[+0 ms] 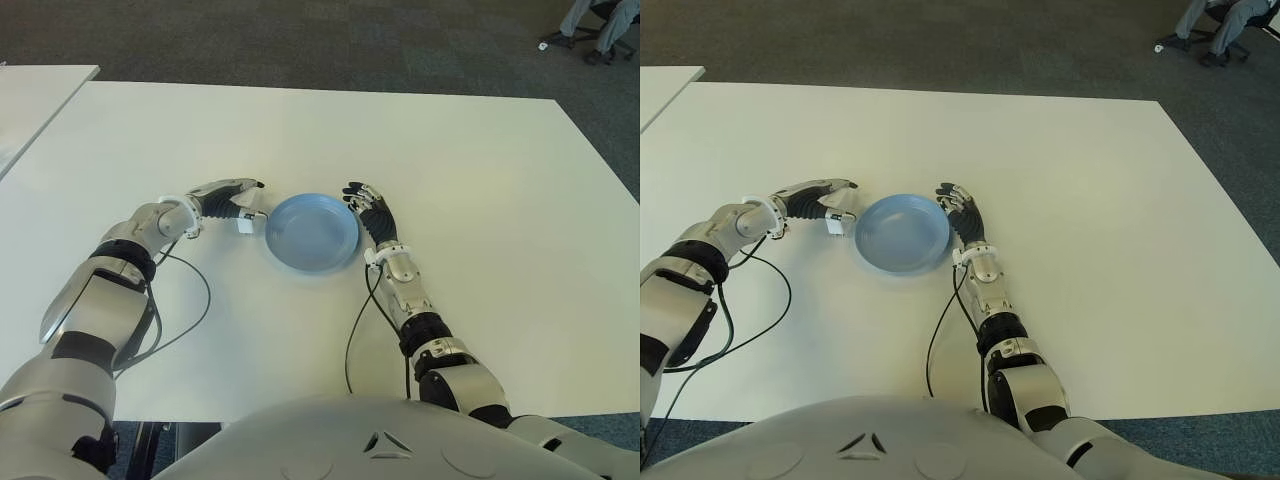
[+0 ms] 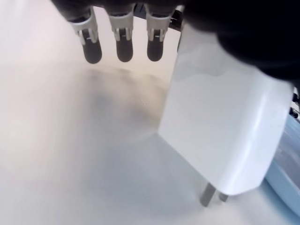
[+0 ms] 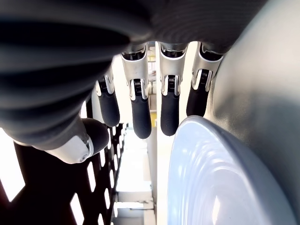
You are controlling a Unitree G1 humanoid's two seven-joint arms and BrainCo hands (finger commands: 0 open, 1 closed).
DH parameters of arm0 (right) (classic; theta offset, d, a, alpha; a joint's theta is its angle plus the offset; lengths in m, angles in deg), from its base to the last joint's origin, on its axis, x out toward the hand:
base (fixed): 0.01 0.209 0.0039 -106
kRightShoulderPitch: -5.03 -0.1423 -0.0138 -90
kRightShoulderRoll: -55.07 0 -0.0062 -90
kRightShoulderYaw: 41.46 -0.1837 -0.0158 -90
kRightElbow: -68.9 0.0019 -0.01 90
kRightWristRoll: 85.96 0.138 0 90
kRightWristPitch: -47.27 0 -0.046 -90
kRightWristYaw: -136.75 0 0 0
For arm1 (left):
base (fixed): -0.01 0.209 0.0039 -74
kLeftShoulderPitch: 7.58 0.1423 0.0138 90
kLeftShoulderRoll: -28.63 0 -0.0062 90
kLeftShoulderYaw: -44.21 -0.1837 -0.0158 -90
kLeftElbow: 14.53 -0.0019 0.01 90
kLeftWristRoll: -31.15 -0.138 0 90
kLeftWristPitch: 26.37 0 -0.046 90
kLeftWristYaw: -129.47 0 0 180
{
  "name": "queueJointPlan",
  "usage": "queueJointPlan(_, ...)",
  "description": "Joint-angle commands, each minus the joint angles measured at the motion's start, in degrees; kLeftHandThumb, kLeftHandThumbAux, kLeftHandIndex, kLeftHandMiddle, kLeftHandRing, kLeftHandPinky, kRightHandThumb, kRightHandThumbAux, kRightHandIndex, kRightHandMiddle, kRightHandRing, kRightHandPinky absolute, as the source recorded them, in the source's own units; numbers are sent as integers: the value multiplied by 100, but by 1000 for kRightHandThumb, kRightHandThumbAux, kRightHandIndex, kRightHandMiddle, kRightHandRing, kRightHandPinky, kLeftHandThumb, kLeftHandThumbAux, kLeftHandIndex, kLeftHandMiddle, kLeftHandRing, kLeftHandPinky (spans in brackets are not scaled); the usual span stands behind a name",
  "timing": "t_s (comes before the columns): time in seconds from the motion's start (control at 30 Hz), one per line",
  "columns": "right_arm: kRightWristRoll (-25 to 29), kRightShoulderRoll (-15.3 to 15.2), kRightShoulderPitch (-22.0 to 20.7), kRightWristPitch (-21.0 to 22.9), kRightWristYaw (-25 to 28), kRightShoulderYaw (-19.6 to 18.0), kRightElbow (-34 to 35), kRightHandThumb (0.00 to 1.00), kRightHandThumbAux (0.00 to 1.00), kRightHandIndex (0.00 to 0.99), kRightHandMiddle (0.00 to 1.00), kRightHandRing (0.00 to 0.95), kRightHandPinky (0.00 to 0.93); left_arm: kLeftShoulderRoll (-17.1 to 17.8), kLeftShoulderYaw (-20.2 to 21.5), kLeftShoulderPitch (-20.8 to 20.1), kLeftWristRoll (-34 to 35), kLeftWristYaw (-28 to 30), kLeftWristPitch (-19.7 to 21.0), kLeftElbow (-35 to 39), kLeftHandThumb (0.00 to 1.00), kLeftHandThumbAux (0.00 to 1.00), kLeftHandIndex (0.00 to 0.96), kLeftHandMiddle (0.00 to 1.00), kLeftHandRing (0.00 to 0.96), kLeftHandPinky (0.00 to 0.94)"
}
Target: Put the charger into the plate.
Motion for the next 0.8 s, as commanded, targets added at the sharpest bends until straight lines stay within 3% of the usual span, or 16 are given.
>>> queueJointPlan(0.03,1,3,161,175,44,-6,-121,0,567,219,299,262,222,-82,14,171,5,-43,108,-111,521,289,75,0,0,0)
queueJointPlan(0.33,29,8,150,172,61,-35,-157,0,569,224,303,268,231,-100,50,217,8,-186,198,-144,529,295,106,0,0,8)
queueJointPlan(0.47,49,5,139,169,88,-51,-191,0,567,212,305,270,232,-118,214,263,229,9,245,-117,556,316,145,65,38,84)
queueJointPlan(0.53,60,0,130,164,108,-63,-215,0,564,207,305,270,231,-120,305,301,360,56,247,-32,596,331,216,183,156,185)
queueJointPlan(0.6,64,-1,123,158,121,-73,-235,0,560,201,305,270,228,-139,352,329,413,-50,281,6,644,338,341,399,390,386)
queueJointPlan(0.7,63,5,116,156,126,-87,-249,0,555,195,305,270,227,-147,415,383,439,-253,298,16,679,335,447,599,615,616)
queueJointPlan(0.8,62,3,106,159,133,-110,-262,0,552,192,305,270,226,-159,431,411,439,-403,291,34,687,331,487,679,701,716)
